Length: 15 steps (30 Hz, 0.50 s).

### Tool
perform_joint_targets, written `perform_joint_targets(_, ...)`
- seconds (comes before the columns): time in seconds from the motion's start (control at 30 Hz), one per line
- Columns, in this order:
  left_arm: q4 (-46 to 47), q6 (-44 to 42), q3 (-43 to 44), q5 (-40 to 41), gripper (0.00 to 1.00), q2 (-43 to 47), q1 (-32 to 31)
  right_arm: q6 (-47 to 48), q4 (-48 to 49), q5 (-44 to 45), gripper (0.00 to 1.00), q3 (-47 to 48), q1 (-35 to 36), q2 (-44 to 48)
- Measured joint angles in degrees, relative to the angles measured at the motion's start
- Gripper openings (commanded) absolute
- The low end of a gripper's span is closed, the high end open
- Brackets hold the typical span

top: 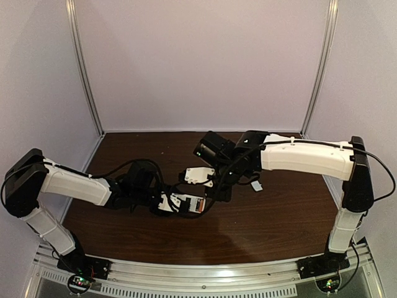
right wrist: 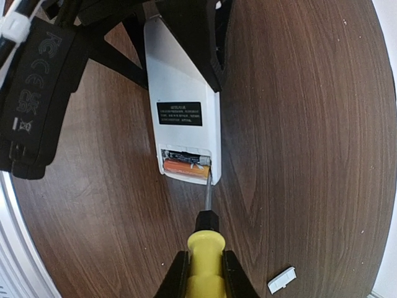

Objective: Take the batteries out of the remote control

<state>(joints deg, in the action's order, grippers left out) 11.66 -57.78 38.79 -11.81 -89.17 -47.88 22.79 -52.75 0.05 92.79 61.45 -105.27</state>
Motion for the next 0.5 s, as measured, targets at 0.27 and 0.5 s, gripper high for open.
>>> perform_joint_targets(0.27, 1.03, -0.9, -0.74, 1.62, 0.0, 0.09, -0.13, 0.0, -0.92, -1.79, 0.0, 0.83, -0.7, -0.22)
perform_joint_targets(0.5, 1.95, -1.33, -1.03, 4.9, 0.0, 0.11, 0.07, -0.04, -3.04, -5.77, 0.0, 1.46, -0.98, -0.22)
